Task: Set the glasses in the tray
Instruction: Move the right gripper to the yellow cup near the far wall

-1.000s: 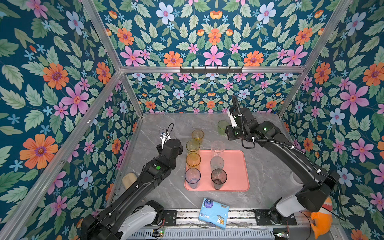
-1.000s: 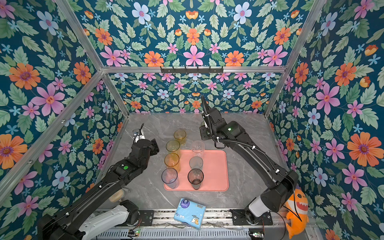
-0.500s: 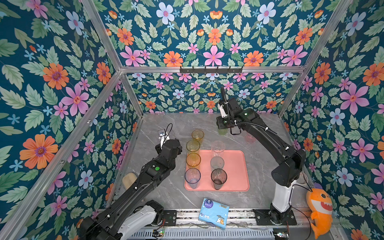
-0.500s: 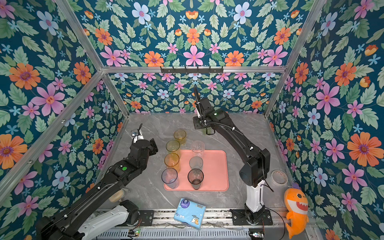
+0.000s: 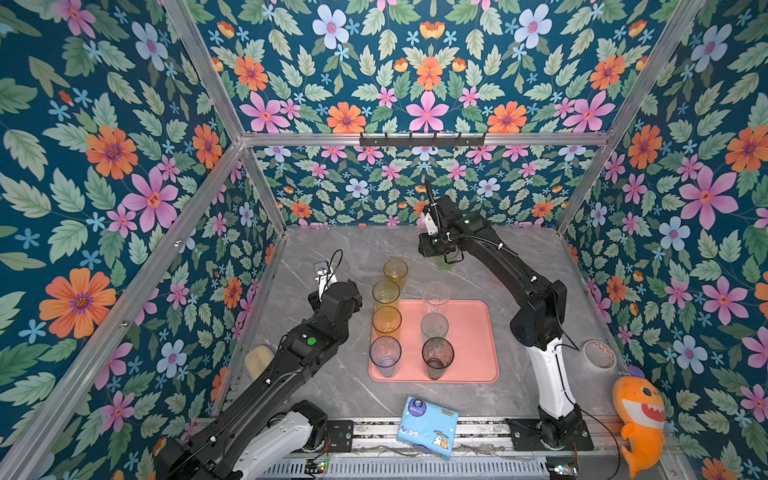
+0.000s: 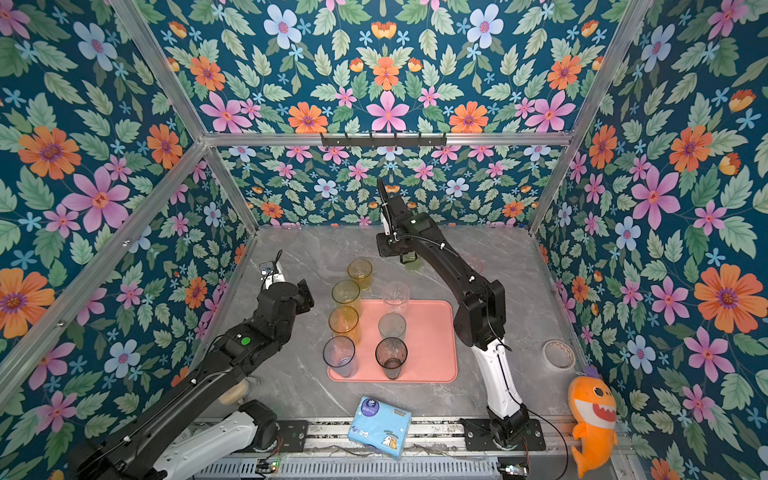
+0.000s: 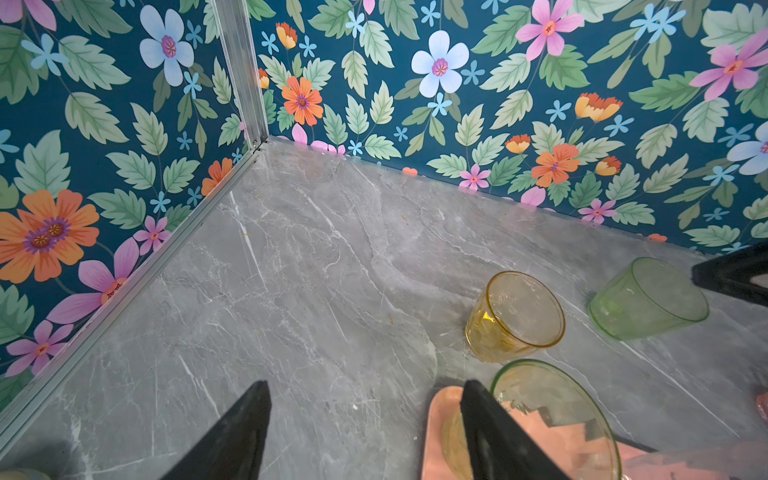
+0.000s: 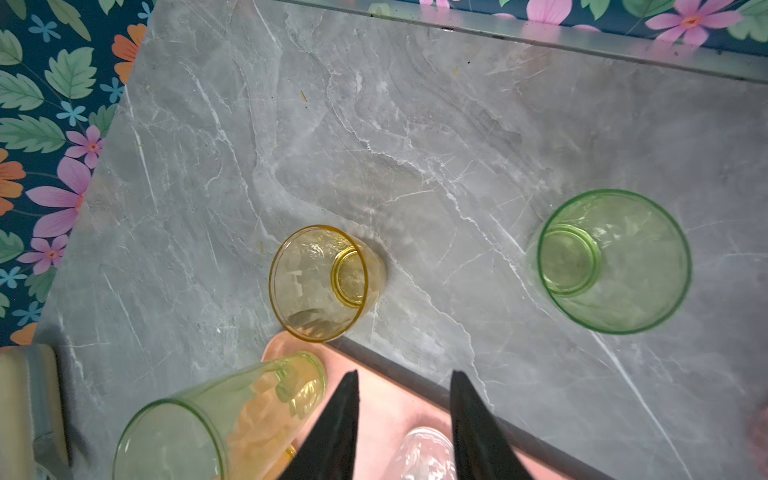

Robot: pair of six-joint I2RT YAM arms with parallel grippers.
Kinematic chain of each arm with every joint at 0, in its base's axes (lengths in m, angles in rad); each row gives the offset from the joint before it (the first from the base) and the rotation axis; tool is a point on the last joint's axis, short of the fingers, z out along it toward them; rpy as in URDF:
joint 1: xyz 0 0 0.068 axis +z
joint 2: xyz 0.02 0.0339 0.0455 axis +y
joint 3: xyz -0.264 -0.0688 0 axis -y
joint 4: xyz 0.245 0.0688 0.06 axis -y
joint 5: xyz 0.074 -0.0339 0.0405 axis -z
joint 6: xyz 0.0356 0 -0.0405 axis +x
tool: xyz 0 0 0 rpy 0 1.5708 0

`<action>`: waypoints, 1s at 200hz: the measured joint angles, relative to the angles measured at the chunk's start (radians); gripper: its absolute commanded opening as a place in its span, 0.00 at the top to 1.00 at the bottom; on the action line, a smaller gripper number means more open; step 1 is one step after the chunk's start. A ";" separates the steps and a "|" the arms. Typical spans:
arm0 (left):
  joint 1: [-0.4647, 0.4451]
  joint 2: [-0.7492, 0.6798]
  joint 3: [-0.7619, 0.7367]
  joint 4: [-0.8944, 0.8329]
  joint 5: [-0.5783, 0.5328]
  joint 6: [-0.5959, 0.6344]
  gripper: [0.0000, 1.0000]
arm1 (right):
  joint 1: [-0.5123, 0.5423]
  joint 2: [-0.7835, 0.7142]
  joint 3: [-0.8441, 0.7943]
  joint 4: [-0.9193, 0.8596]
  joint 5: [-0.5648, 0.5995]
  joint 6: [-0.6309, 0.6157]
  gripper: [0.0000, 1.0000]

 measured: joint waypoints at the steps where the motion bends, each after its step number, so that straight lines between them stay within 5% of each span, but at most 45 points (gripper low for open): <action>1: 0.000 0.000 0.000 0.000 0.000 -0.001 0.25 | 0.000 0.002 0.002 0.000 -0.001 0.000 0.61; 200: 0.000 -0.010 -0.023 -0.018 0.027 -0.029 0.25 | 0.053 0.282 0.241 -0.062 -0.074 0.067 0.57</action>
